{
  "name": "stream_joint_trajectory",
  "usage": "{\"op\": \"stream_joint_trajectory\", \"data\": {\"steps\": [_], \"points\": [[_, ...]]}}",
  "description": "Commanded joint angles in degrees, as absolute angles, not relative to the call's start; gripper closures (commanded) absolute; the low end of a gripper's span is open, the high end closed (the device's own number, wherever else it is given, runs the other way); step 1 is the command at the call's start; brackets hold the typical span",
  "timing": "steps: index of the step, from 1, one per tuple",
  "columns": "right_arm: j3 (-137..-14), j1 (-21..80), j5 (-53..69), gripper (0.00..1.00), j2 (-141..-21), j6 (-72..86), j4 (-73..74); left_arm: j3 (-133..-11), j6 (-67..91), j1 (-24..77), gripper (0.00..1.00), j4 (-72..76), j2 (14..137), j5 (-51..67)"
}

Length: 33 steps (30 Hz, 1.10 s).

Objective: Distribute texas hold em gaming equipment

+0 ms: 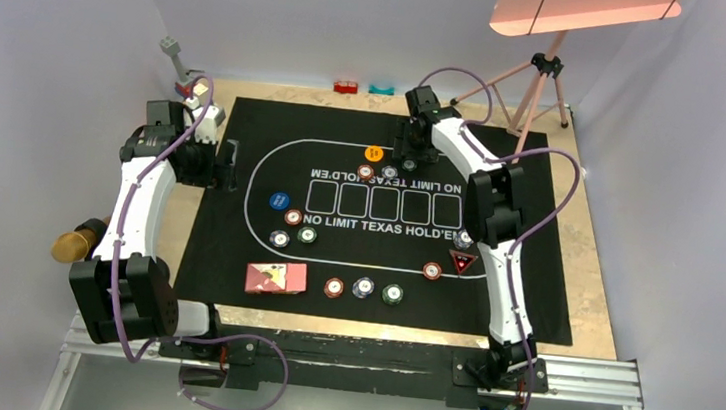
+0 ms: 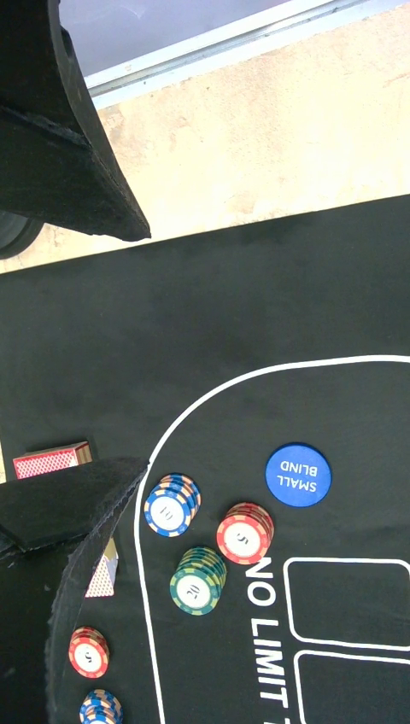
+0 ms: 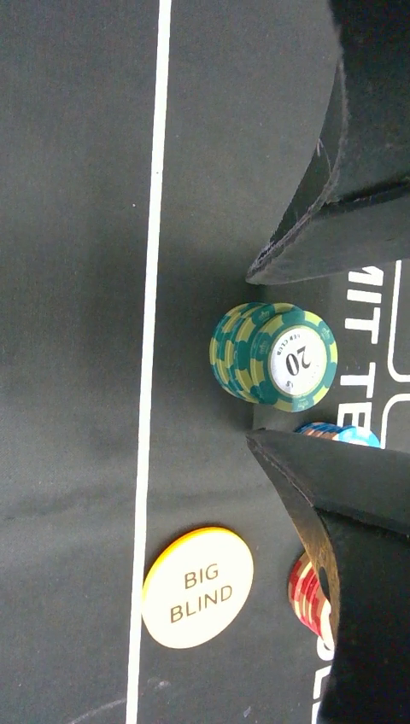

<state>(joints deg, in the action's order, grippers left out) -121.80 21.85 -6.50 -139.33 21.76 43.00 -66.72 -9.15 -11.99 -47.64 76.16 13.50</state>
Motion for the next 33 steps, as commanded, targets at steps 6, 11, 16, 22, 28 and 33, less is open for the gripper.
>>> {"op": "stream_joint_trajectory", "data": {"steps": [6, 11, 16, 22, 28, 33], "points": [[-116.7, 23.4, -9.4, 0.32, -122.2, 21.5, 41.5, -66.4, -9.5, -12.5, 0.00, -46.5, 75.2, 14.4], [-101.3, 29.2, -11.0, 0.32, -107.8, 20.2, 40.4, -66.4, -9.6, -12.6, 0.00, -46.4, 75.1, 14.2], [-81.1, 37.9, -11.6, 0.30, -95.1, 22.6, 39.4, -66.4, -9.7, -12.6, 0.00, -46.4, 75.4, 14.3], [-64.0, 49.0, -8.8, 0.25, -84.5, 28.8, 40.9, -66.4, -9.6, -12.5, 0.00, -46.3, 75.3, 14.3], [-57.3, 54.4, -5.9, 0.22, -80.7, 32.0, 41.8, -66.6, -9.3, -12.5, 0.00, -46.6, 75.3, 14.3], [-54.1, 56.3, -3.6, 0.20, -82.0, 32.2, 39.5, -66.5, -9.3, -12.5, 0.00, -46.7, 75.1, 14.3]]}}
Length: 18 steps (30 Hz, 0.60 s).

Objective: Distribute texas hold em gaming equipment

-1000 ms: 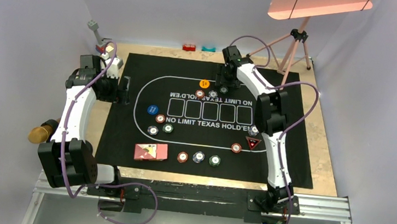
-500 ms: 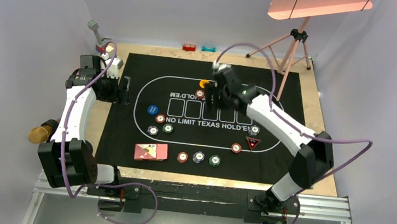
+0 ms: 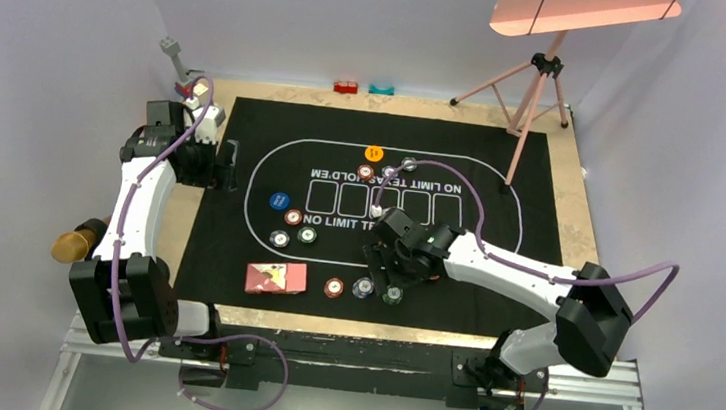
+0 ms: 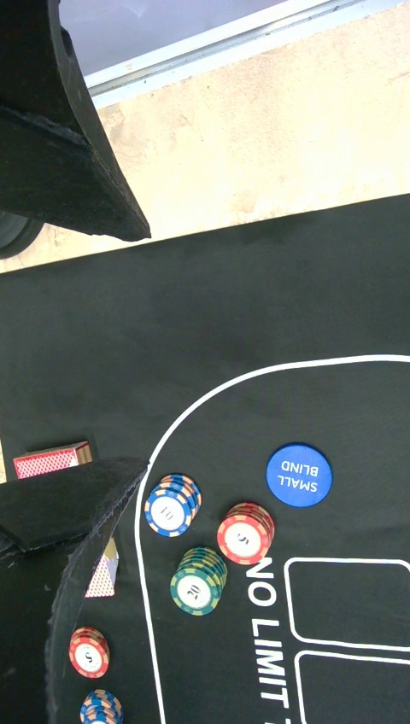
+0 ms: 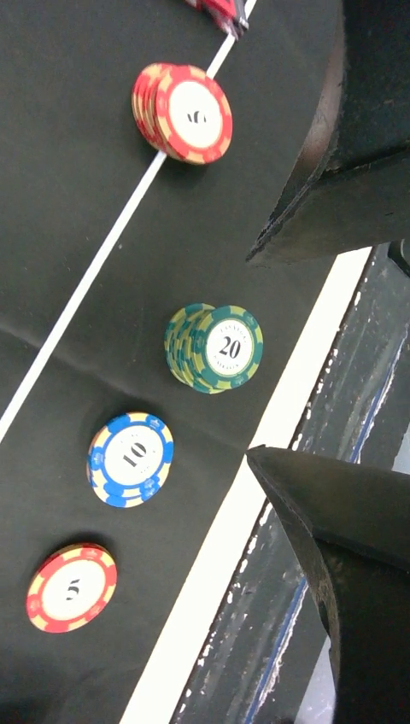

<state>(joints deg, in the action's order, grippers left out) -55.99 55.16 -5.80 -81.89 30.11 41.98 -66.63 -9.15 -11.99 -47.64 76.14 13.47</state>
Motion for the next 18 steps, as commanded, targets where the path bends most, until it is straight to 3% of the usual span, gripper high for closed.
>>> {"op": "stream_joint_trajectory", "data": {"steps": [1, 10, 18], "points": [[-53.6, 56.6, -3.5, 0.20, -82.5, 32.2, 39.0, -66.5, -9.3, -12.5, 0.00, -46.8, 75.1, 14.3], [-52.0, 57.1, -4.7, 0.20, -87.2, 31.5, 35.5, -66.5, -9.3, -12.6, 0.00, -46.8, 75.2, 14.2], [-52.0, 57.1, -5.8, 0.29, -90.3, 31.1, 34.0, -66.5, -9.3, -12.5, 0.00, -46.6, 75.2, 13.8]]}}
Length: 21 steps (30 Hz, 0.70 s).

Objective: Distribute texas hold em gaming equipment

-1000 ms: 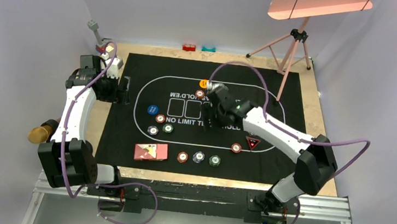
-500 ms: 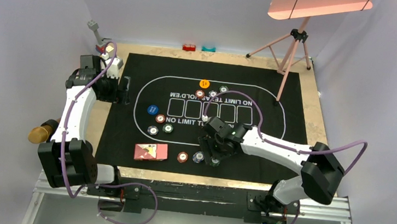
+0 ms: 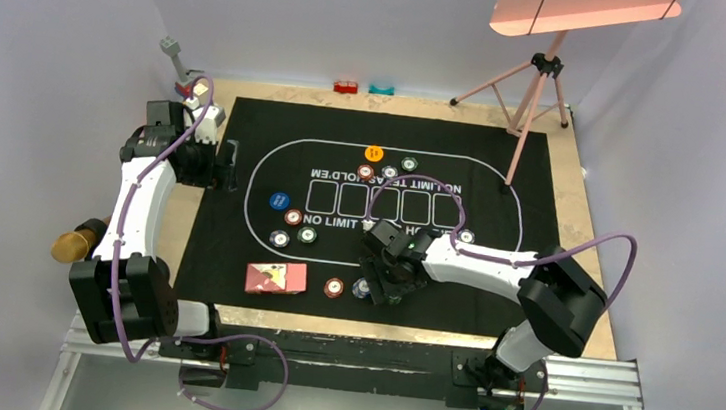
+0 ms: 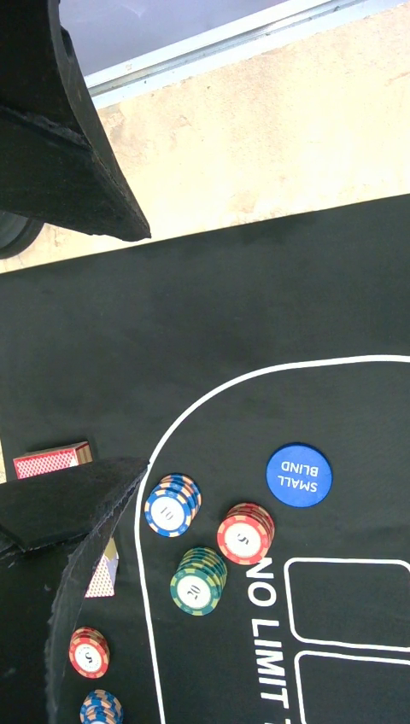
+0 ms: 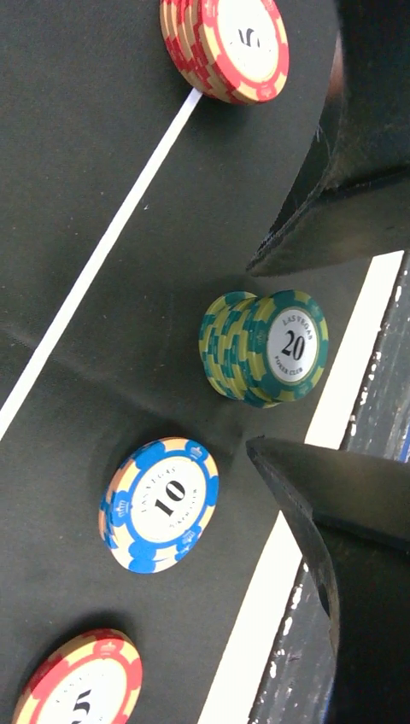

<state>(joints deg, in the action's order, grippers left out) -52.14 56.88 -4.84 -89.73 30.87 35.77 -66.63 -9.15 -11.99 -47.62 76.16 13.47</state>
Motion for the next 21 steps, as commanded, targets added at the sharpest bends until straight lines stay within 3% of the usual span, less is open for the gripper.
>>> {"op": "stream_joint_trajectory", "data": {"steps": [1, 16, 21], "points": [[-51.8, 57.0, -5.9, 0.31, -90.5, 31.1, 33.9, -66.5, -9.5, -12.5, 0.00, -46.6, 75.2, 13.8], [-54.6, 57.0, -7.1, 0.71, -86.7, 31.9, 38.0, -66.5, -9.5, -12.5, 0.00, -46.6, 75.3, 13.7], [-60.6, 56.1, -10.5, 0.77, -84.4, 31.0, 42.5, -66.5, -9.4, -12.5, 0.00, -46.6, 75.1, 13.8]]}}
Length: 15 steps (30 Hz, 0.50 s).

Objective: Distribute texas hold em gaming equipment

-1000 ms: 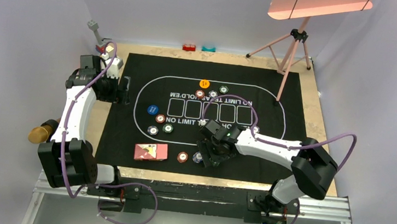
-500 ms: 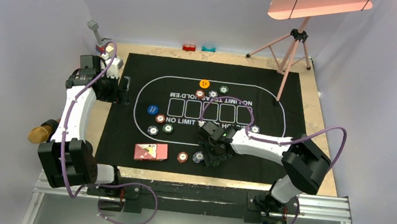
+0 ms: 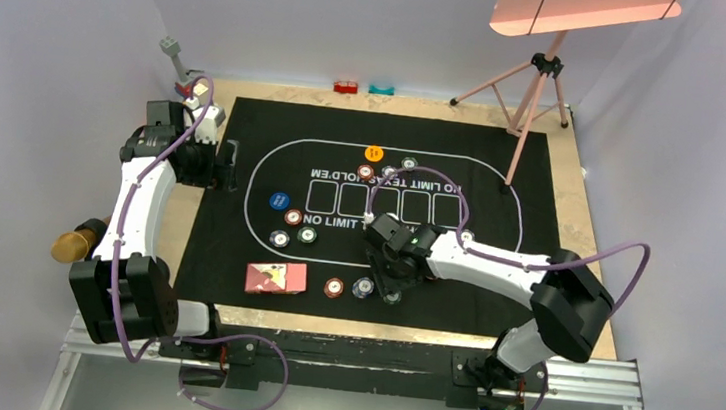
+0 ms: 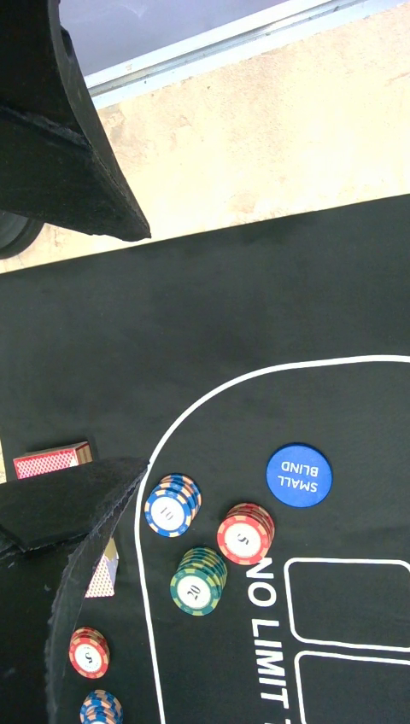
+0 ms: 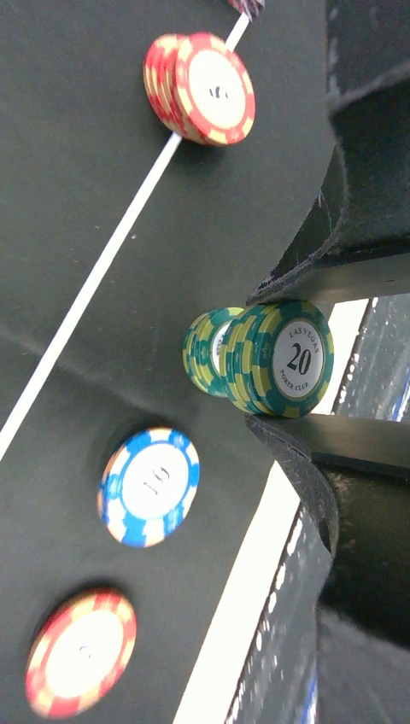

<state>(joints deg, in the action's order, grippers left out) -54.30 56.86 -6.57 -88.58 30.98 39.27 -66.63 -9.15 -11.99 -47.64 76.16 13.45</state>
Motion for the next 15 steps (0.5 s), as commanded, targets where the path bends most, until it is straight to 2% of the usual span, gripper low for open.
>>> {"op": "stream_joint_trajectory", "data": {"steps": [1, 7, 15], "points": [[-61.5, 55.2, -10.8, 0.79, -83.9, 30.7, 43.1, -66.5, -9.5, -12.5, 0.00, -46.7, 75.1, 13.8], [-61.8, 43.8, -11.7, 0.87, -80.9, 29.6, 42.4, -66.6, -9.4, -12.6, 0.00, -46.8, 74.7, 14.0], [-60.8, 31.3, -12.3, 0.88, -88.1, 28.9, 36.1, -66.6, -9.8, -12.5, 0.00, -47.1, 74.7, 14.6]]}}
